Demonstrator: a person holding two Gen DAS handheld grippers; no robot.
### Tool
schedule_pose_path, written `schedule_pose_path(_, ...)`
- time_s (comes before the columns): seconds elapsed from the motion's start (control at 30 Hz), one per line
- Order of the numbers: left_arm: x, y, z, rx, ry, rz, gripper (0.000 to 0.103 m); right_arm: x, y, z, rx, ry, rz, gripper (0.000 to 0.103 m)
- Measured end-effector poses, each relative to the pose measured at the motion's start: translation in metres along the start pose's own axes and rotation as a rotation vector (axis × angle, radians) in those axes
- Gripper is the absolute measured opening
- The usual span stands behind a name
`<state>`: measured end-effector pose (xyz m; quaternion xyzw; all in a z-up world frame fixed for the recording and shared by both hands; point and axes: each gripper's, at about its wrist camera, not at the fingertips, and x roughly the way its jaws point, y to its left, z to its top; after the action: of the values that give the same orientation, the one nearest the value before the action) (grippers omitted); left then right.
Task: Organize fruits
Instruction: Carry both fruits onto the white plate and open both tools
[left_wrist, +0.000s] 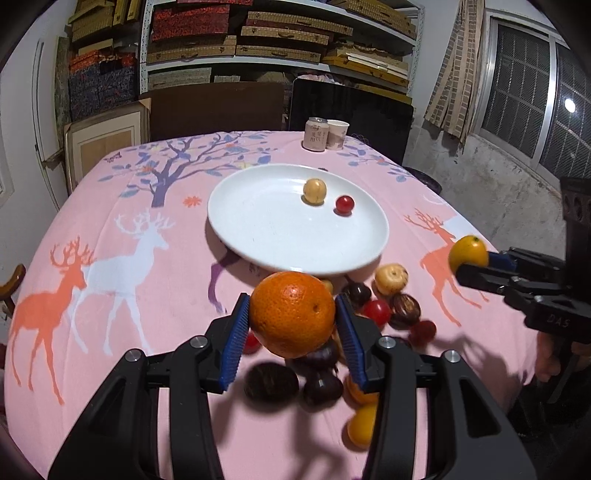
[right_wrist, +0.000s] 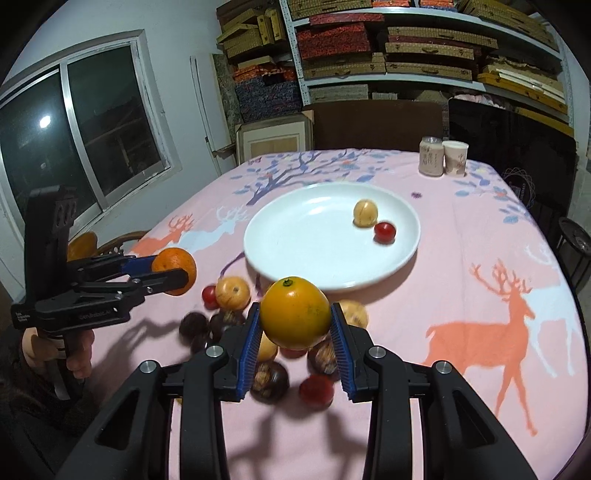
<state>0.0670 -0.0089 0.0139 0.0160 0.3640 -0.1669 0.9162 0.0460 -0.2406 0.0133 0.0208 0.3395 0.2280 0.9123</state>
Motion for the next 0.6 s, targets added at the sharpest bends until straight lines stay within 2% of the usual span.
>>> schedule_pose_path(0.2, 0.023, 0.004, 0.046, 0.025, -0.016, 0.032, 0.045, 0.007, -0.014, 0.047, 0.002, -0.034, -0.014, 0.037)
schedule_pose_path(0.37, 0.058, 0.014, 0.082, 0.021, -0.005, 0.045, 0.045, 0.046, -0.025, 0.077, 0.009, -0.005, -0.032, 0.037)
schedule_pose_path(0.6, 0.135, 0.032, 0.101, -0.003, 0.107, 0.066, 0.045, 0.120, -0.040, 0.089, 0.035, 0.086, -0.068, 0.037)
